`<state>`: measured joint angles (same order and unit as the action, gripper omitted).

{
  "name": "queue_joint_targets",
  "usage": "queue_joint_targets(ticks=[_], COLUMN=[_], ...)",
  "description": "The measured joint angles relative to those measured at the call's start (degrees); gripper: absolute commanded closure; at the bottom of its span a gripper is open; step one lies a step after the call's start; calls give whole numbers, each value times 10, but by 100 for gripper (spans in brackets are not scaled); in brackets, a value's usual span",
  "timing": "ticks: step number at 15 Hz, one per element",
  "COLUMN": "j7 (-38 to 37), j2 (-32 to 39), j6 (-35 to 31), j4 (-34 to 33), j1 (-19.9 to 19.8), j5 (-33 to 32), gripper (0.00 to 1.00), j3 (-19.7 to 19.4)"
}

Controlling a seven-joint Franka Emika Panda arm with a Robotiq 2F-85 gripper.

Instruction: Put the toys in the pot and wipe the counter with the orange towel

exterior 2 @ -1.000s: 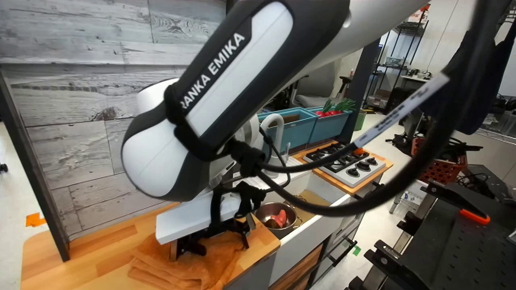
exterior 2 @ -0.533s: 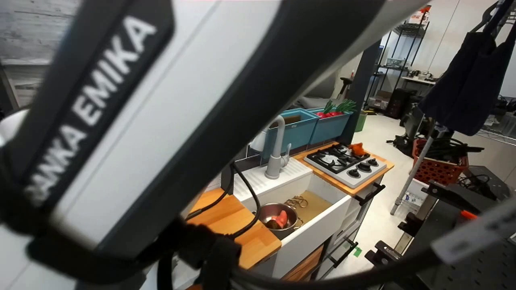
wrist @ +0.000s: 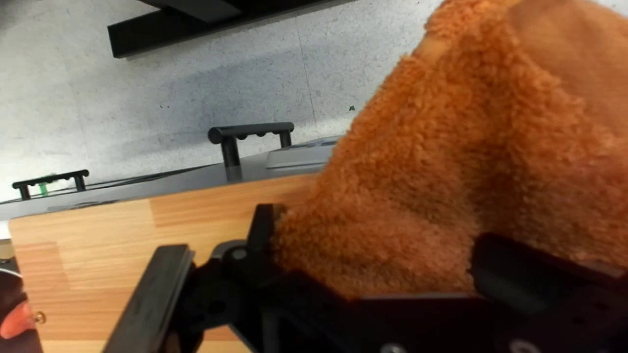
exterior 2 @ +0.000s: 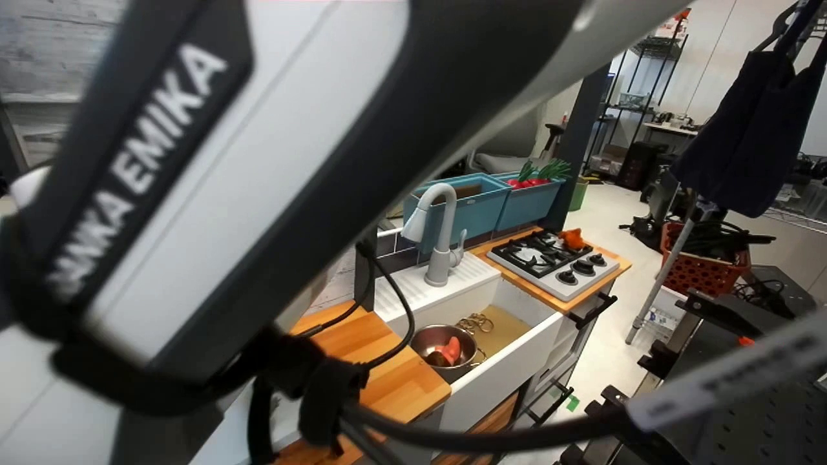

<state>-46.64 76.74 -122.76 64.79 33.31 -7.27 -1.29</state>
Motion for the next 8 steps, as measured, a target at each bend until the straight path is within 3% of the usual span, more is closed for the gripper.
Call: queue_joint_targets(ticks=[8], j7=[-9], j2=[-34], j6=[39], j4=[66], j1=[-135], j5=[61], gripper=[0], j3=[-32])
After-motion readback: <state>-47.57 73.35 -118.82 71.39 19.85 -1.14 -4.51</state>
